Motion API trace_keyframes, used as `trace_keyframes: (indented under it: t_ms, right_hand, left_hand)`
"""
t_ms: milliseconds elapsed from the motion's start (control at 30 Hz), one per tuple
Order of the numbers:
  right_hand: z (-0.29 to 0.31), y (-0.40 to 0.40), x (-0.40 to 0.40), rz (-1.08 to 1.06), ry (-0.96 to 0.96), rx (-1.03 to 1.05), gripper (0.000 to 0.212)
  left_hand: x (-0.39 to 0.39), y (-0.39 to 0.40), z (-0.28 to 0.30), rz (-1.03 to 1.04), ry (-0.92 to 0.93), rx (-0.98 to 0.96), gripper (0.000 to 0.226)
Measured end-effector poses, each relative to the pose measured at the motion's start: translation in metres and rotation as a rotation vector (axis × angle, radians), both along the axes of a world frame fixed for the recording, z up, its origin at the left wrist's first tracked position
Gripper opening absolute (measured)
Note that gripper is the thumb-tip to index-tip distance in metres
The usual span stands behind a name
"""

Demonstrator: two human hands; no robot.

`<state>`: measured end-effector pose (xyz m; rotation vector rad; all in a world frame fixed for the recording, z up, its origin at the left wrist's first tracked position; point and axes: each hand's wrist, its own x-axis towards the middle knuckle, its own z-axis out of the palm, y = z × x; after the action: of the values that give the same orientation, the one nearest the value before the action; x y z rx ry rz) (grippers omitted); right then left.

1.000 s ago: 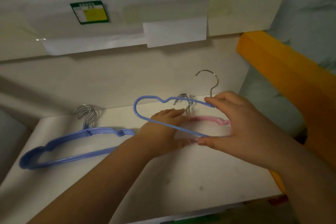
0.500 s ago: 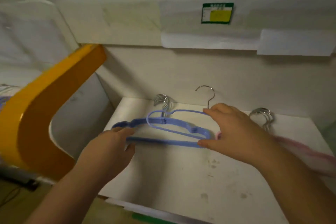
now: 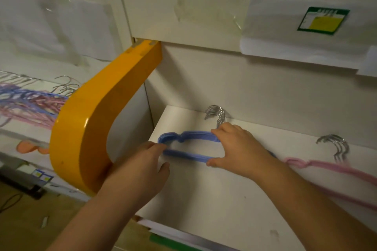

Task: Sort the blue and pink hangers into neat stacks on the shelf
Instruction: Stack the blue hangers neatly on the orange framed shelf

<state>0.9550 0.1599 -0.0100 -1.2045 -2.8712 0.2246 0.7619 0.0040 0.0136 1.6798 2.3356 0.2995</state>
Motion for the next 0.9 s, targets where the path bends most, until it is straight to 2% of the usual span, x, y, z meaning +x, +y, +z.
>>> trace_keyframes:
  t_ms: [267,433,633,767,900]
  right_hand:
    - [-0.001,-0.014,0.008,-0.088,0.013,0.002,0.091]
    - [0.020,-0.038,0.042,-0.258,0.140,0.061,0.068]
    - [0.047,-0.080,0.093,-0.440,0.218,0.130,0.056]
    - [0.059,-0.116,0.116,-0.423,0.232,0.237,0.048]
    - [0.064,-0.148,0.134,-0.383,0.260,0.226,0.048]
  left_hand:
    - [-0.004,0.012,0.000,-0.112,0.020,0.051,0.033]
    - [0.002,0.024,-0.002,-0.231,0.051,0.153,0.033]
    - [0.021,0.021,0.010,-0.337,0.123,0.279,0.032]
    - [0.037,0.000,0.021,-0.337,0.127,0.311,0.044]
    - [0.061,-0.037,0.028,-0.270,0.125,0.315,0.050]
